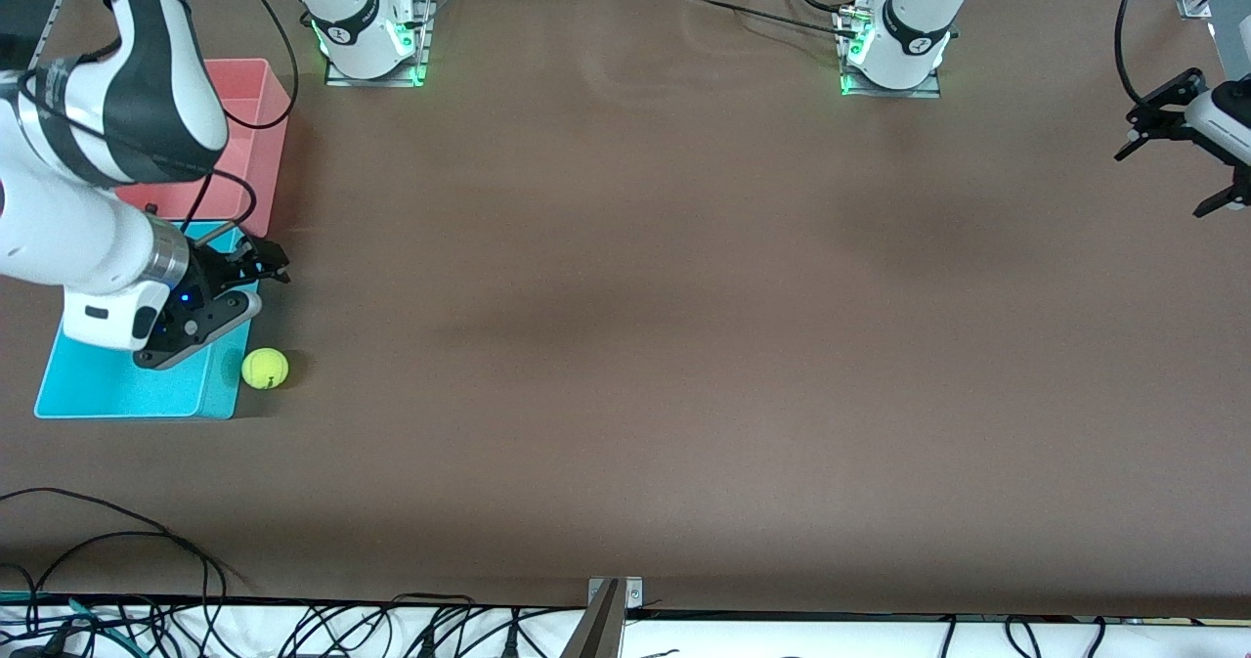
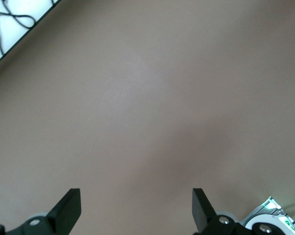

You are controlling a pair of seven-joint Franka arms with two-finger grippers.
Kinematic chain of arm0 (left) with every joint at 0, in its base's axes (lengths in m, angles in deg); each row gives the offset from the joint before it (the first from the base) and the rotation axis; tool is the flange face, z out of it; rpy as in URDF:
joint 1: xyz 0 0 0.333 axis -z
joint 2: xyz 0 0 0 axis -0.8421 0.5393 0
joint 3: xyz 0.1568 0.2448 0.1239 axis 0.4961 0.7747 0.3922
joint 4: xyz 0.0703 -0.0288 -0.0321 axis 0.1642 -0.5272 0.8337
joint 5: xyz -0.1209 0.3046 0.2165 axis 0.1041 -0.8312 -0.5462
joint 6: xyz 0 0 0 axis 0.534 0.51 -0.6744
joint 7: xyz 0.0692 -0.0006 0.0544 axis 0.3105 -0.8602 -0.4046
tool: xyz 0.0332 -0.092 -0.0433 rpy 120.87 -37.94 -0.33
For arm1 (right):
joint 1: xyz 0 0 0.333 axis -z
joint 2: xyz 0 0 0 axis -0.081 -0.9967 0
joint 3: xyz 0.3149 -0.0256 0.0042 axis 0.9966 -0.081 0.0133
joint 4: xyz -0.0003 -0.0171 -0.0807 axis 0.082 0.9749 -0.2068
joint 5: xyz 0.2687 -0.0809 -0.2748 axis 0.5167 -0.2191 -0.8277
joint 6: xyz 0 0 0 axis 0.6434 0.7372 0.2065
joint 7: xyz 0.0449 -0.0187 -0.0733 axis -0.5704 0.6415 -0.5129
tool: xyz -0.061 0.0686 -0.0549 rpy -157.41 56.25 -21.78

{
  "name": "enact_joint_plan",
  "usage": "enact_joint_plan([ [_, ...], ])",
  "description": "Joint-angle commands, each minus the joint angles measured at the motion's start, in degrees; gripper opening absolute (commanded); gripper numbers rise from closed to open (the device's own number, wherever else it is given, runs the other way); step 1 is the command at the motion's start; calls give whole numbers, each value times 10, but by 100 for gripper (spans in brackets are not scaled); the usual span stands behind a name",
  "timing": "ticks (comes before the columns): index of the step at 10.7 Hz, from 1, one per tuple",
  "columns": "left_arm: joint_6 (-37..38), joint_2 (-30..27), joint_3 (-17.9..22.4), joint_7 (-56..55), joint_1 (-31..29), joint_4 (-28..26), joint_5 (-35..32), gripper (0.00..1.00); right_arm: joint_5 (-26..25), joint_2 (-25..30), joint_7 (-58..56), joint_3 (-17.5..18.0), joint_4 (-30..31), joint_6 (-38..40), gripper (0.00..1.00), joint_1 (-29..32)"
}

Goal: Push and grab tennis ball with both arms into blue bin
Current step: 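Lower the right gripper to the ball while the left gripper withdraws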

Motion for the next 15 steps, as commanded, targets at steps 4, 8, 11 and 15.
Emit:
enact_joint_plan([
  [4,55,6,-26,-178,5,30,-27,100,-7,-73,-164,3,-5,-98,100,18],
  [8,100,7,-49,-379,-2,57,-18,100,-3,-110,-55,2,-5,-119,100,46],
  [11,101,6,-47,-397,-11,57,3,100,-42,-127,32,0,-5,-135,100,43],
  [15,107,6,-45,-442,5,62,12,100,-77,-168,109,0,-6,-178,100,41],
])
